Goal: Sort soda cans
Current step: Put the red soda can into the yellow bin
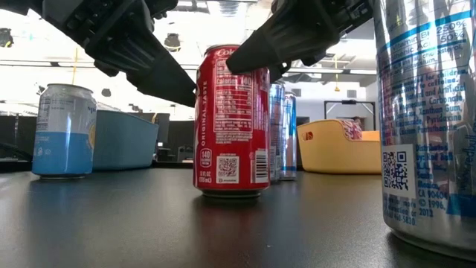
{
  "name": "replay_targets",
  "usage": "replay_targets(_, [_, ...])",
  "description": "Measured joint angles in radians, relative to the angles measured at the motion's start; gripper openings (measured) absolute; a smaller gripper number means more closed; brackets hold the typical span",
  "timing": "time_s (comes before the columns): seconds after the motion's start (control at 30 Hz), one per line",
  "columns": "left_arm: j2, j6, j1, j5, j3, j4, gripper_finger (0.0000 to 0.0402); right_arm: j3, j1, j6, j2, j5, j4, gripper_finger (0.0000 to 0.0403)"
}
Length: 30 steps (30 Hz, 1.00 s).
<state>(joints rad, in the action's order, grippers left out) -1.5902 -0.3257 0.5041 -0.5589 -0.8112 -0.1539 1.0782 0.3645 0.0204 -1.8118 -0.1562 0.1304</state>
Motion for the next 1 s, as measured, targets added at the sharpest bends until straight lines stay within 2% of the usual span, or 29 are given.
replay_targets(0.13, [0.0,0.04,0.0,-0.001,0.0,0.003,0.0378,0.0,0.001,0.002,0.001,0.0,0.0,0.0294])
replay_targets(0.3, [0.0,0.02,-0.002,-0.005,0.0,0.009,0.0378,-0.004,0.021,-0.006,0.046,0.002,-0.033,0.0289])
replay_targets(0.47, [0.042,0.072,0.001,-0.02,0.0,-0.054,0.0377,-0.004,0.044,-0.021,0.185,0.005,-0.093,0.0288])
replay_targets(0.63, [0.116,0.139,-0.011,-0.041,-0.001,-0.036,0.0377,-0.003,0.037,-0.018,0.334,-0.016,-0.202,0.0287])
replay_targets(0.77, [0.14,0.149,-0.02,-0.086,-0.002,-0.002,0.0377,-0.003,0.04,-0.004,0.493,-0.157,-0.373,0.0286])
replay_targets(0.9, [0.127,0.107,-0.006,-0.201,-0.002,0.021,0.0377,-0.002,0.02,0.06,0.641,-0.31,-0.562,0.0286])
replay_targets(1.0, [0.108,0.091,0.011,-0.233,-0.002,0.025,0.0377,-0.002,-0.005,0.106,0.739,-0.413,-0.663,0.0286])
